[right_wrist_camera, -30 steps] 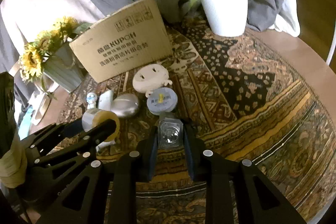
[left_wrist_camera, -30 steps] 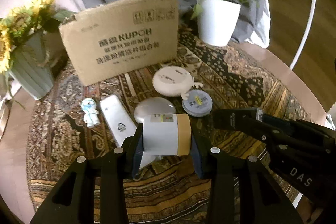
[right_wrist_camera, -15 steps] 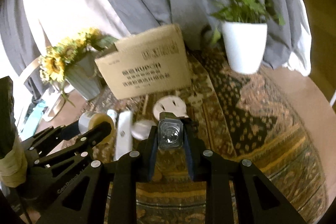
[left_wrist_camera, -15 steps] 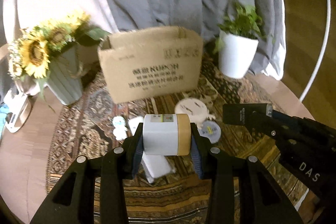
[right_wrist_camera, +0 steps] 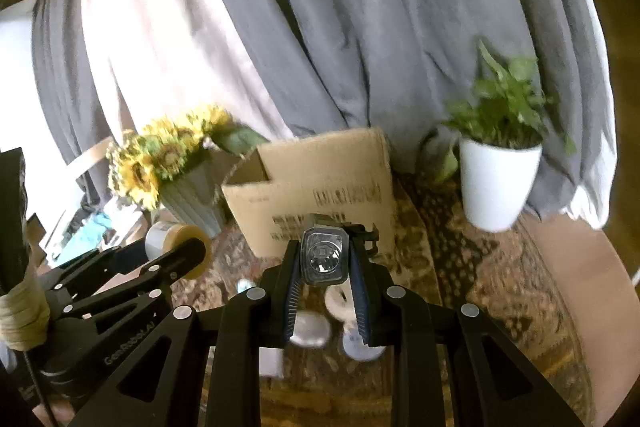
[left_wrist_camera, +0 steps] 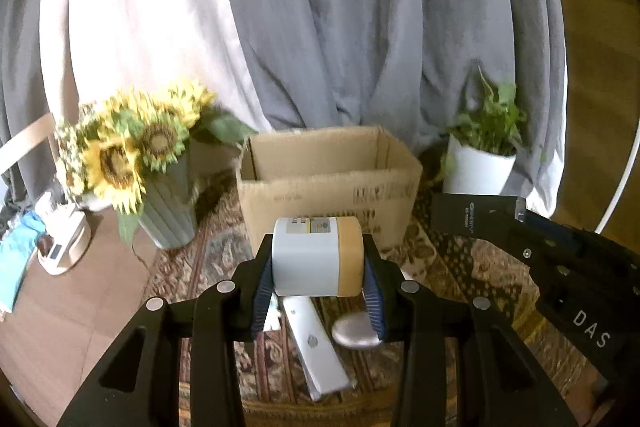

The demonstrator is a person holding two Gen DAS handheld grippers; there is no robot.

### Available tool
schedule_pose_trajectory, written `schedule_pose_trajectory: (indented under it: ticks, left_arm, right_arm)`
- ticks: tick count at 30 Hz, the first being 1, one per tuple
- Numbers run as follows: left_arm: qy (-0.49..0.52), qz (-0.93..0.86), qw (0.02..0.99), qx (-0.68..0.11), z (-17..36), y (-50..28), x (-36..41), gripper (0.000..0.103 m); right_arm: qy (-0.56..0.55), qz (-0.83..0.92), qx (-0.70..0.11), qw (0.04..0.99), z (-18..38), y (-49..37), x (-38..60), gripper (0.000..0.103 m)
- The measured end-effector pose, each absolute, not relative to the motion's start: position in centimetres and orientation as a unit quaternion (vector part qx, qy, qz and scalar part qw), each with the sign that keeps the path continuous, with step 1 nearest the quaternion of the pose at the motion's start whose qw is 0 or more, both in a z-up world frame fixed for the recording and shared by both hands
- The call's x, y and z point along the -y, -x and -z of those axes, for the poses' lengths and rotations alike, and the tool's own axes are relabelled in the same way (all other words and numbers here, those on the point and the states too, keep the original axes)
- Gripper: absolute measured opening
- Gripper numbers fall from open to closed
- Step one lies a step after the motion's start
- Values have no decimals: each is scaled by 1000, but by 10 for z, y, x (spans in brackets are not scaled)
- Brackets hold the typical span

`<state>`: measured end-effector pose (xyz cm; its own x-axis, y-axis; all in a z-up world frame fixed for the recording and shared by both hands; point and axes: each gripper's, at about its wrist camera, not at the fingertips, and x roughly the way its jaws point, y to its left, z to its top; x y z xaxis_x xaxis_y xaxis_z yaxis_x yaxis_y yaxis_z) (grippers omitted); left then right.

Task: Organize rigid objects
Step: 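Lift both held items and carry them over the cardboard box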

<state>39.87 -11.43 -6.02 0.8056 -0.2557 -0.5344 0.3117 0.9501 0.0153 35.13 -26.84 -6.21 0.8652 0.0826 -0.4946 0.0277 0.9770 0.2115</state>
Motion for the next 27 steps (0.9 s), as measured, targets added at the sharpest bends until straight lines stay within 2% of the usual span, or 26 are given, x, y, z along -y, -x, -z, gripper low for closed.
schedule_pose_trajectory:
  ticks: [12, 27]
  left_arm:
    - [-55, 147, 956, -248, 24, -435, 115, 39]
    - [-72, 150, 955, -247, -1, -507, 125, 39]
  right_arm:
    - [-83, -29, -213, 973, 18, -382, 263, 25]
    - [-81, -31, -229, 969, -4, -453, 275, 25]
